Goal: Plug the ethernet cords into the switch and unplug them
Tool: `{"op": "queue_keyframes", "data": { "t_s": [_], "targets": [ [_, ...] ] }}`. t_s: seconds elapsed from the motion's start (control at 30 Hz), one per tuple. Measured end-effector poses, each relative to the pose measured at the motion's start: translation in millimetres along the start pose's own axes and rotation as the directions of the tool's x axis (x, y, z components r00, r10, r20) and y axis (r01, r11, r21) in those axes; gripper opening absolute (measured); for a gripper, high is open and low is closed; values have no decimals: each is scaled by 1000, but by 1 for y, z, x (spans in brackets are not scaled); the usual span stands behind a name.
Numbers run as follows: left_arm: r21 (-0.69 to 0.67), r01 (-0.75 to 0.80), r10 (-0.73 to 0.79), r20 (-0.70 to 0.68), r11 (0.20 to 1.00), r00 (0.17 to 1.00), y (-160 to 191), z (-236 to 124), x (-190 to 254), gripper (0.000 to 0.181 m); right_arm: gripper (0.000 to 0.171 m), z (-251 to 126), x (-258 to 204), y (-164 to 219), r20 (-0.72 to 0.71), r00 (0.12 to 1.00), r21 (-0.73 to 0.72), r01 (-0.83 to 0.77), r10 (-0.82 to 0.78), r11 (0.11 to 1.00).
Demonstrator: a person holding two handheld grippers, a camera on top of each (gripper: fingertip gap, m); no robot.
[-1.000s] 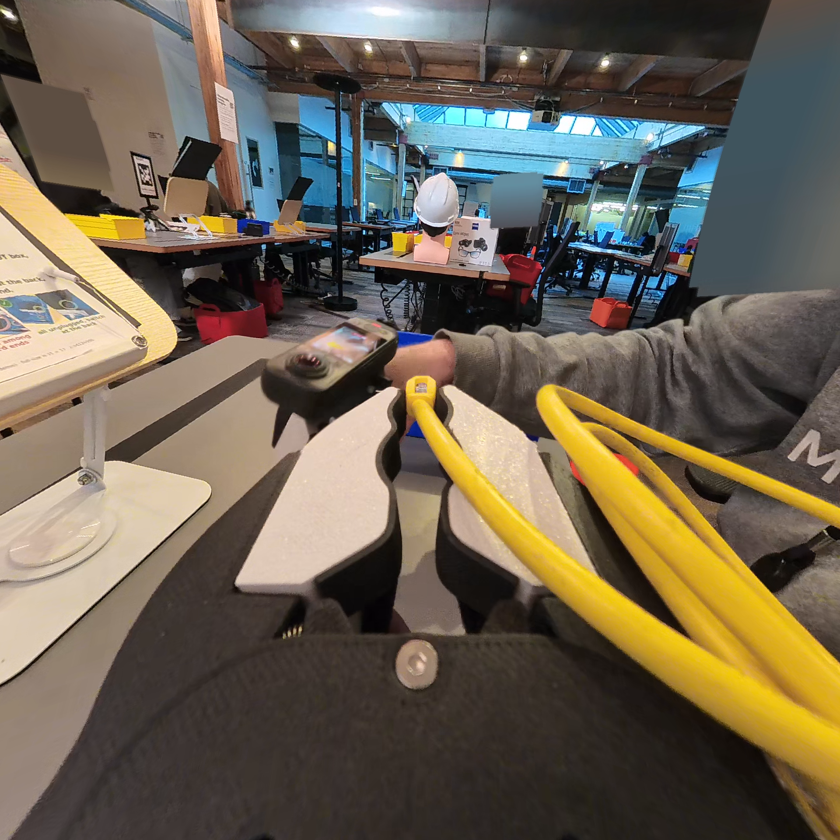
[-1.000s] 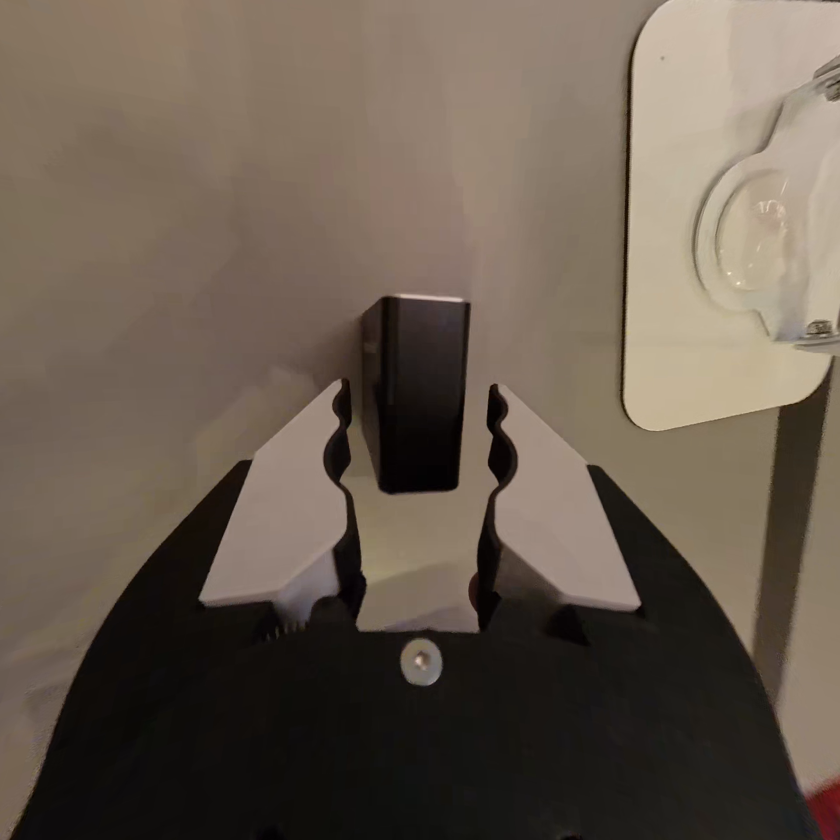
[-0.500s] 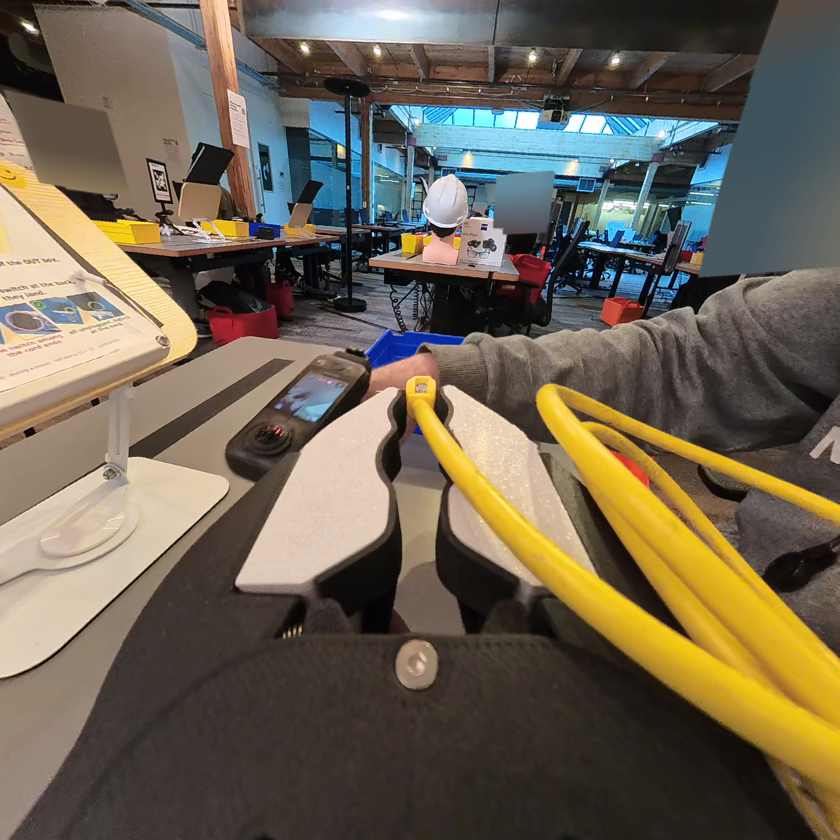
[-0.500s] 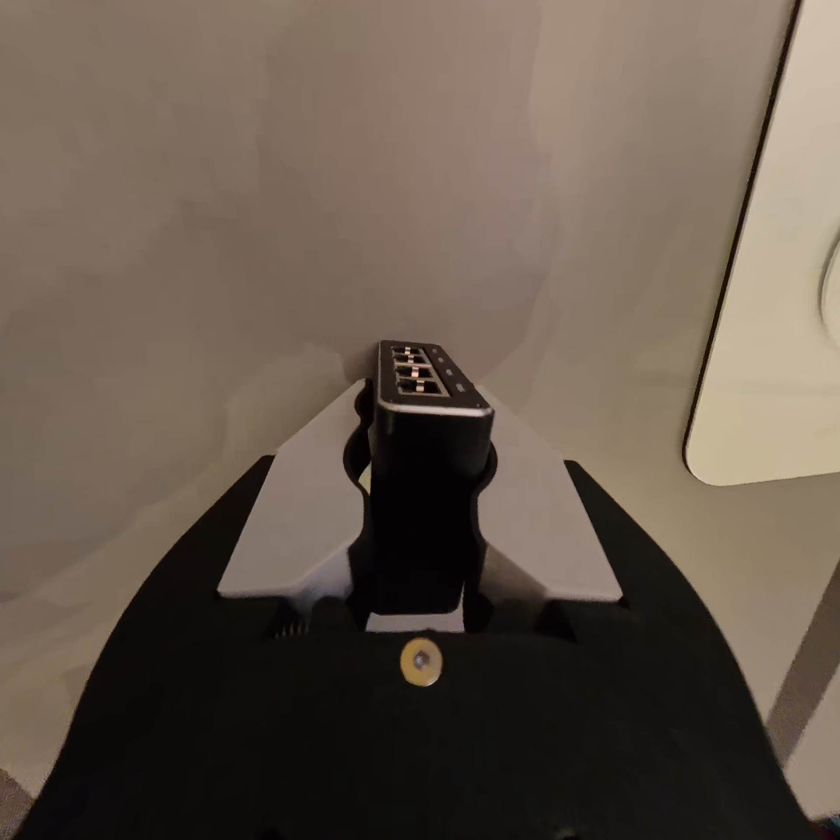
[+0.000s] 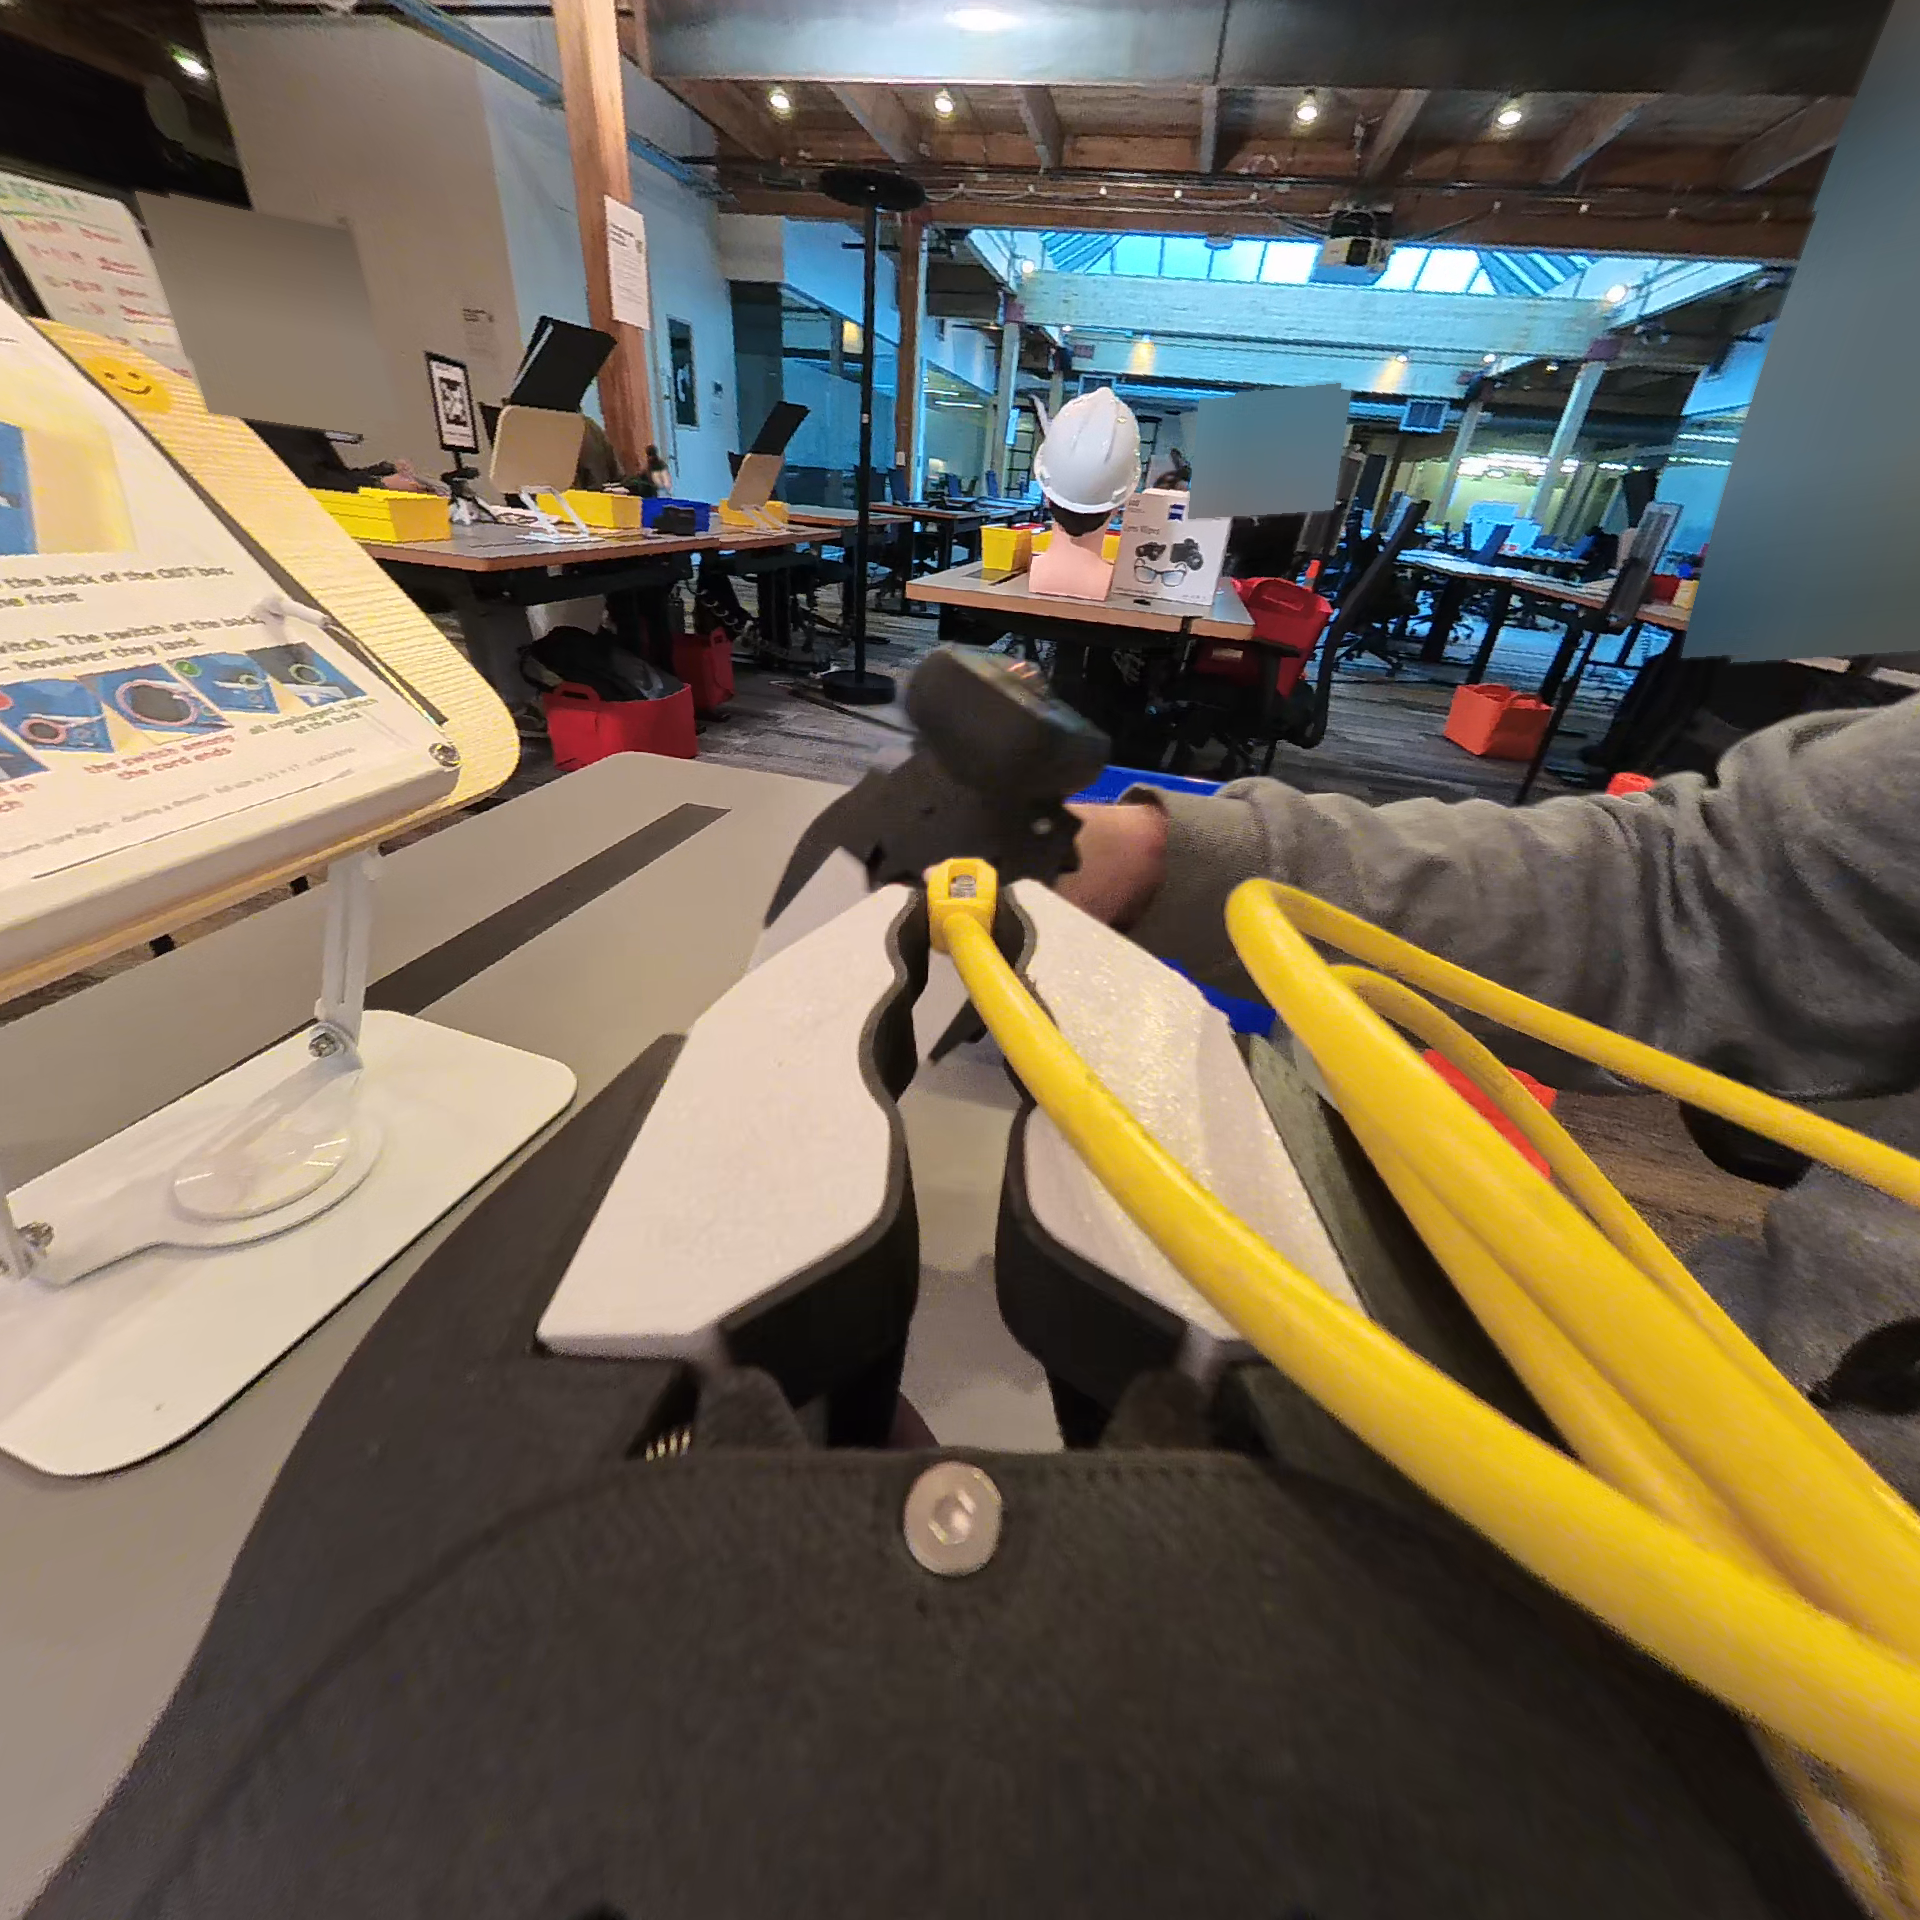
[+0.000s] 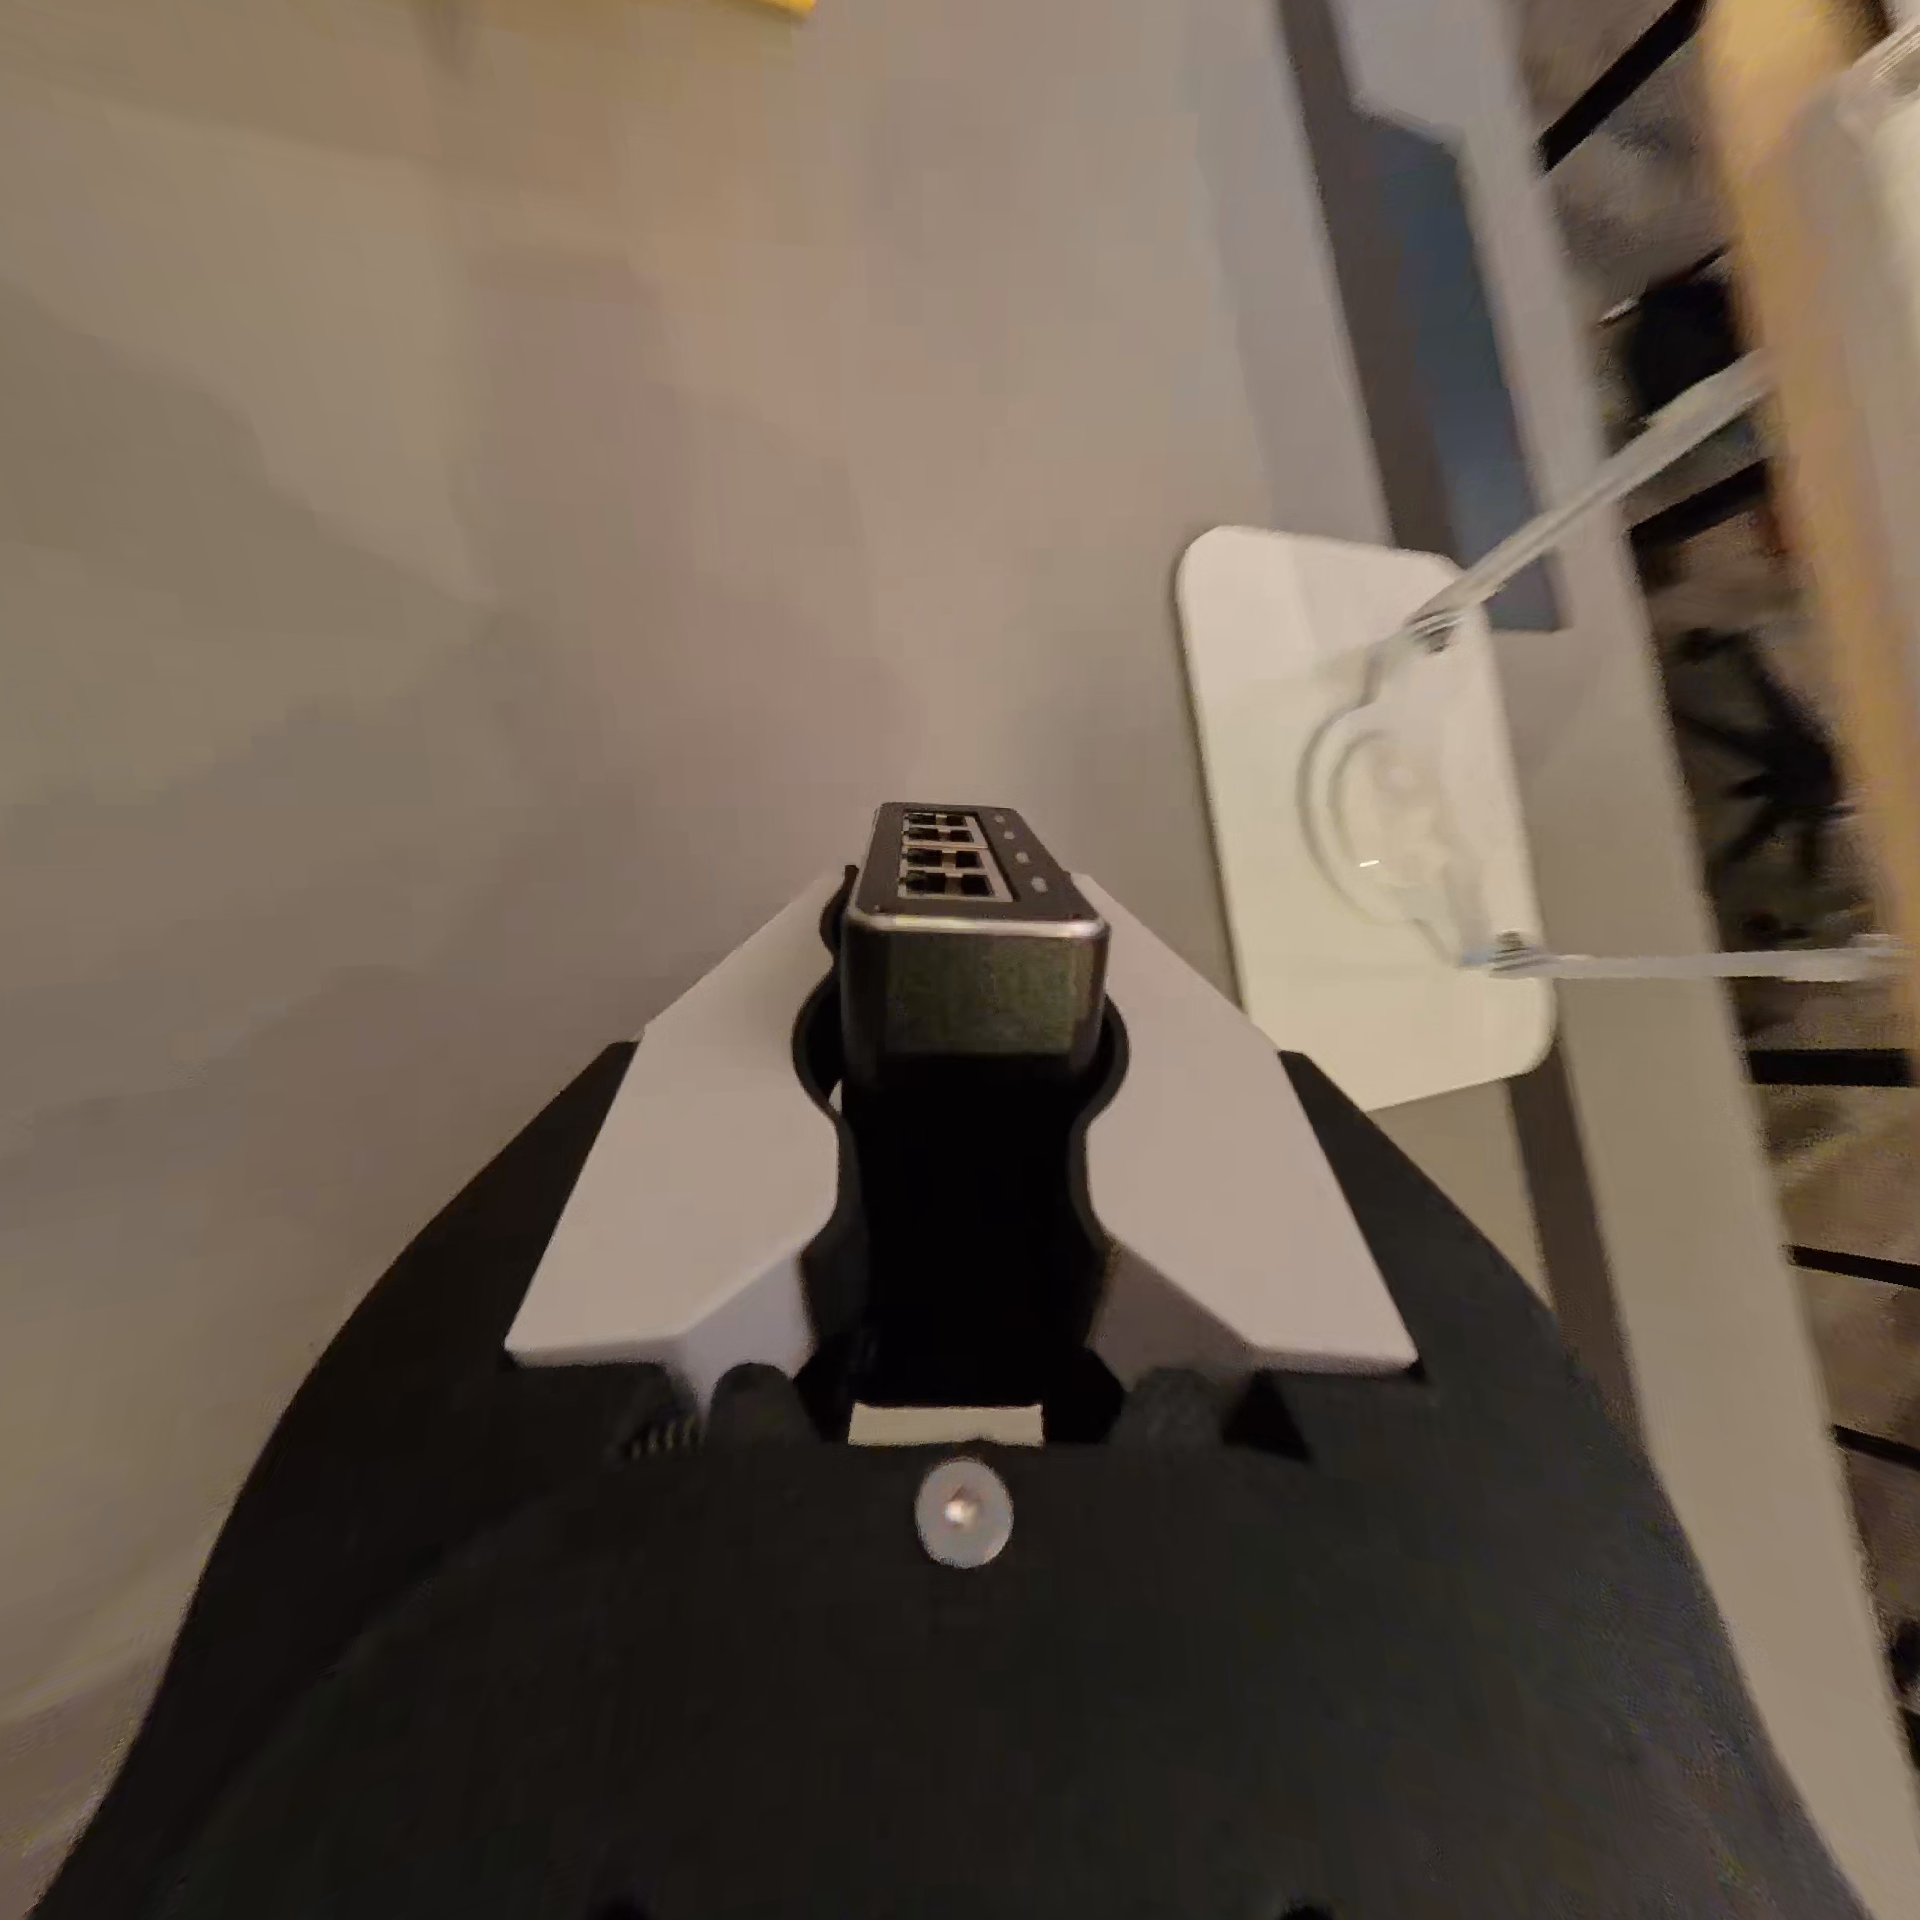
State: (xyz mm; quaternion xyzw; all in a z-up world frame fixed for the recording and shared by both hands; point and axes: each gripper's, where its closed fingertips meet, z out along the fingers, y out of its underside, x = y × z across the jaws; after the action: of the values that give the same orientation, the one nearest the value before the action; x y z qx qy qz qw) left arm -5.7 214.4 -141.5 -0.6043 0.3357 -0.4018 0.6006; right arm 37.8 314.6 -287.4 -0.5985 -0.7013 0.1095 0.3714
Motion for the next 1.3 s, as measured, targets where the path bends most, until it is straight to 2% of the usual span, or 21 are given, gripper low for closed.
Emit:
{"op": "queue_keyframes", "data": {
  "t_s": [0.17, 0.4, 0.6, 0.8, 1.03, 1.1, 1.17, 1.23, 1.27, 1.3],
  "targets": [
    [19, 9, -11, 59, 1000, 998, -6, 1, -7, 12, 34, -35, 23, -26, -270, 956, 68, 138, -115, 988],
    [63, 28, -34, 108, 998, 994, -17, -3, -13, 11, 34, -75, 39, -56, -518, 832, 68, 272, -199, 960],
    [98, 52, -66, 141, 994, 988, -22, -5, -19, 12, 34, -96, 43, -74, -637, 733, 58, 355, -239, 933],
    [102, 47, -61, 136, 994, 989, -25, -5, -17, 12, 33, -104, 38, -81, -664, 711, 90, 381, -229, 920],
    [88, 42, -53, 127, 995, 990, -22, -3, -16, 12, 33, -103, 26, -80, -518, 843, 209, 291, -146, 934],
    [82, 36, -46, 129, 996, 991, -21, -4, -17, 12, 33, -98, 20, -75, -423, 896, 214, 240, -132, 947],
    [74, 28, -37, 128, 997, 991, -20, -4, -17, 12, 33, -97, 19, -71, -381, 915, 207, 225, -133, 952],
    [63, 18, -26, 132, 998, 991, -18, -4, -18, 12, 33, -78, -8, -49, -116, 984, 110, 150, -137, 983],
    [62, 20, -28, 130, 998, 991, -18, -4, -18, 12, 33, -69, -25, -33, 20, 989, 30, 145, -145, 989],
    [61, 21, -29, 127, 998, 991, -17, -3, -17, 12, 34, -61, -33, -19, 80, 979, -36, 189, -186, 981]
  ]
}}
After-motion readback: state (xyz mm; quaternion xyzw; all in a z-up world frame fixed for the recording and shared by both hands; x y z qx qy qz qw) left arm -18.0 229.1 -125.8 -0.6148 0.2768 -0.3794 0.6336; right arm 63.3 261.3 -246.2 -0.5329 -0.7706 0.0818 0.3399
